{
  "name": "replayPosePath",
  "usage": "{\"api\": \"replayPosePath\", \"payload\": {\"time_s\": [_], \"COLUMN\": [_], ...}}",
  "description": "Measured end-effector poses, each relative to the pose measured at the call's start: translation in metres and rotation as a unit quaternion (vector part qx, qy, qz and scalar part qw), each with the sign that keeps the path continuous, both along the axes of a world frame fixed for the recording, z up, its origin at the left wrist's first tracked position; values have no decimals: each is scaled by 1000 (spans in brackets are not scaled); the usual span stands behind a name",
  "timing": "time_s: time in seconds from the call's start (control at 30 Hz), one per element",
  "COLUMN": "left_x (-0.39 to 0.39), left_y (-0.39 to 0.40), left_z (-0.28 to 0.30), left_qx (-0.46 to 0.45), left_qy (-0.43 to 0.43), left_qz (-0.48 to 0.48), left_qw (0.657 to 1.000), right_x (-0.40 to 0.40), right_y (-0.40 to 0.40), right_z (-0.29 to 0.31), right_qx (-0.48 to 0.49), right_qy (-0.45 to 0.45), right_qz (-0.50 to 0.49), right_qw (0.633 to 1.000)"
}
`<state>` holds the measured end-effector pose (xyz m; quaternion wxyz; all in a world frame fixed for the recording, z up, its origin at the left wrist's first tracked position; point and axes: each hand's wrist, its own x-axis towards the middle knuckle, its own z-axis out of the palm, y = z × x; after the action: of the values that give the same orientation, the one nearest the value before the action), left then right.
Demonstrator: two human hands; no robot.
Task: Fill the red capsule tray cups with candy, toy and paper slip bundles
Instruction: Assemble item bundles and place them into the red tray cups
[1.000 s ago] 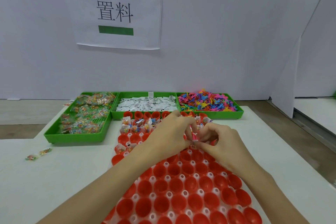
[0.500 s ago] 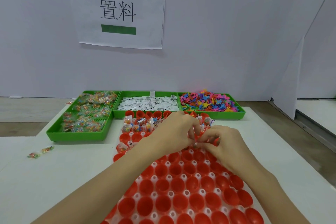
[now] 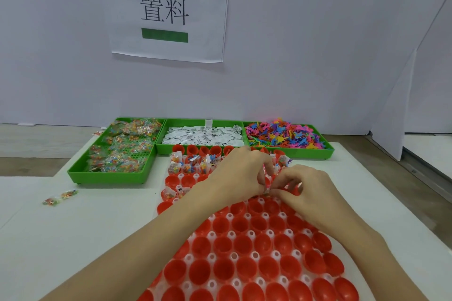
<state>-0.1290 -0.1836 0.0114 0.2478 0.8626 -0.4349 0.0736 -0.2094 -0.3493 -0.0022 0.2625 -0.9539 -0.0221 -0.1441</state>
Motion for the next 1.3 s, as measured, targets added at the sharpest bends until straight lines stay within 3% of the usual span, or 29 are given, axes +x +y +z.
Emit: {"api": "replayPosePath", "payload": {"time_s": [0.43,0.6,0.8,0.97,1.07,1.17,1.3], "left_x": [-2,-3,13,42,57,60,60], "left_y": [0,17,87,159,198,217,221], "left_z": [3,12,20,14,5,-5,-11], "left_qx": [21,-45,-123,-80,-5,85,46], "left_qy": [22,60,70,22,23,87,63], "left_qz": [10,29,147,301,374,332,312], "left_qw": [999,997,979,950,927,936,947], "right_x": [1,0,0,1,1,0,-2], "right_y": [4,-1,0,5,3,2,-2], "right_z": [-5,-2,-5,-8,-7,-2,4], "right_qx": [-30,54,50,6,21,61,71], "right_qy": [29,-17,5,-18,-22,-44,-70], "right_qz": [12,11,25,9,10,5,-7], "right_qw": [999,998,998,1000,999,997,995]}}
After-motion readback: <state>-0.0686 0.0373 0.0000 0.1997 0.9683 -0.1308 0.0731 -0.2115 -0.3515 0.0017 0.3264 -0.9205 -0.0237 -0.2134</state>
